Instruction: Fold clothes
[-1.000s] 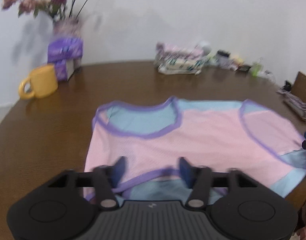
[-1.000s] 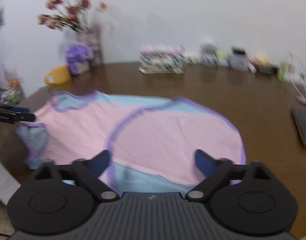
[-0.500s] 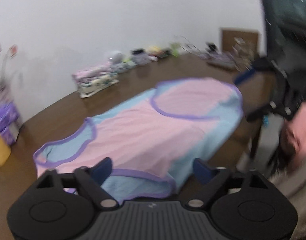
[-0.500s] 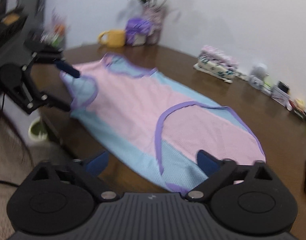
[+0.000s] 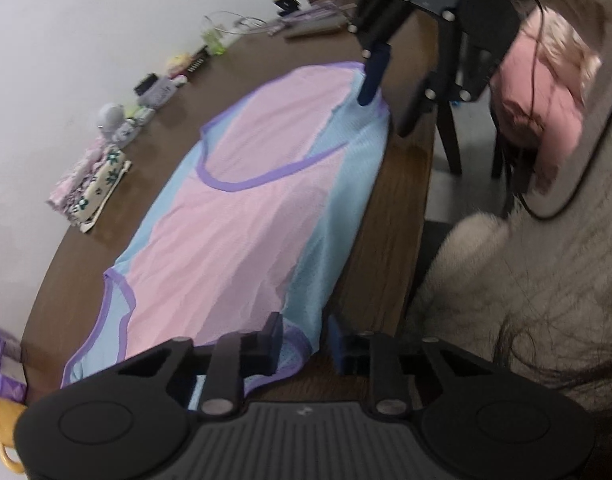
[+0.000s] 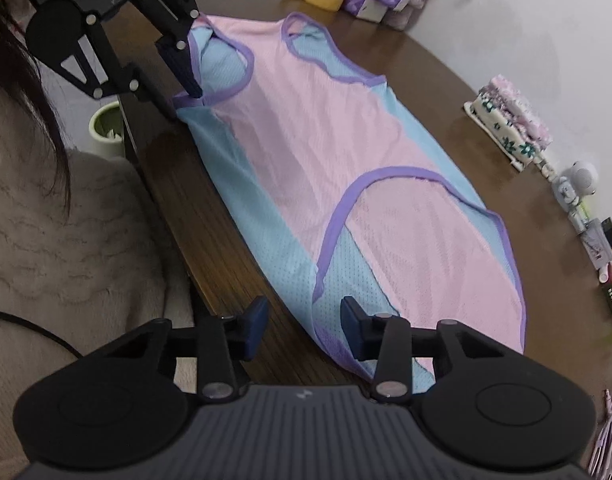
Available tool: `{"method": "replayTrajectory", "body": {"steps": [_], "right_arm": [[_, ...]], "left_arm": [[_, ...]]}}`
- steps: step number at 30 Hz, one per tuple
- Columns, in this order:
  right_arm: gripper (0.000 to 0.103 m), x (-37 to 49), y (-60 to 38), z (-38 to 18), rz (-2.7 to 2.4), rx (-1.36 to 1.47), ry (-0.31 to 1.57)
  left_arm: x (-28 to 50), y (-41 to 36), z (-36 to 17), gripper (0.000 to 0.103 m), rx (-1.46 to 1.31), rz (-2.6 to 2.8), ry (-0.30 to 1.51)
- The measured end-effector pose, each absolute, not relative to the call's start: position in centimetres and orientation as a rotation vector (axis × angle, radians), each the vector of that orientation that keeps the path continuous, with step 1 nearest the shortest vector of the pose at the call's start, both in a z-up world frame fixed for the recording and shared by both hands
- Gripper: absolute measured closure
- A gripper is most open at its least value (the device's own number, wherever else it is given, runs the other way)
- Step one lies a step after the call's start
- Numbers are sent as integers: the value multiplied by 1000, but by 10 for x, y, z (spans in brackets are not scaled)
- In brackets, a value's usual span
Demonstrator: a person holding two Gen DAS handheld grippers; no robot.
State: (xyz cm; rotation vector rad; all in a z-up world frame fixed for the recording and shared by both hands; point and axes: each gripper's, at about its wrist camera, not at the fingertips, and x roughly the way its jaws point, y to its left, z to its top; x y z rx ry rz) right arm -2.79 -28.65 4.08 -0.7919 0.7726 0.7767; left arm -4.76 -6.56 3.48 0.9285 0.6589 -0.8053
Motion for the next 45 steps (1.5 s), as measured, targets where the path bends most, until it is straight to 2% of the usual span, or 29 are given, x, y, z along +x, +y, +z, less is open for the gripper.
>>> {"method": "replayTrajectory", "body": {"steps": [5, 7, 12, 14, 17, 19, 21, 38, 45], "right_arm": [[67, -19, -289, 38, 783, -771, 796], [73, -15, -289, 38, 781, -762, 806], [74, -12, -290, 38, 788, -752, 814], [78, -11, -290, 37, 795, -748, 818], [95, -10, -290, 36, 802, -742, 829], [97, -9, -292, 35, 798, -725, 828], [100, -8, -295, 35, 786, -702, 826], [101, 34, -301, 77, 715, -660, 682], [101, 76, -305, 65, 713, -633, 717]], "left_arm": [[-43, -70, 33, 90, 961, -835, 679], [-42, -73, 34, 90, 964, -854, 683], [-38, -78, 33, 89, 998, -883, 703], [-36, -79, 32, 93, 1005, -891, 721], [-25, -79, 35, 94, 954, -872, 799], [-19, -76, 36, 101, 918, -860, 835], [-20, -76, 36, 102, 934, -860, 820], [17, -85, 78, 103, 1029, -682, 625], [64, -95, 67, 103, 1055, -665, 654]]}}
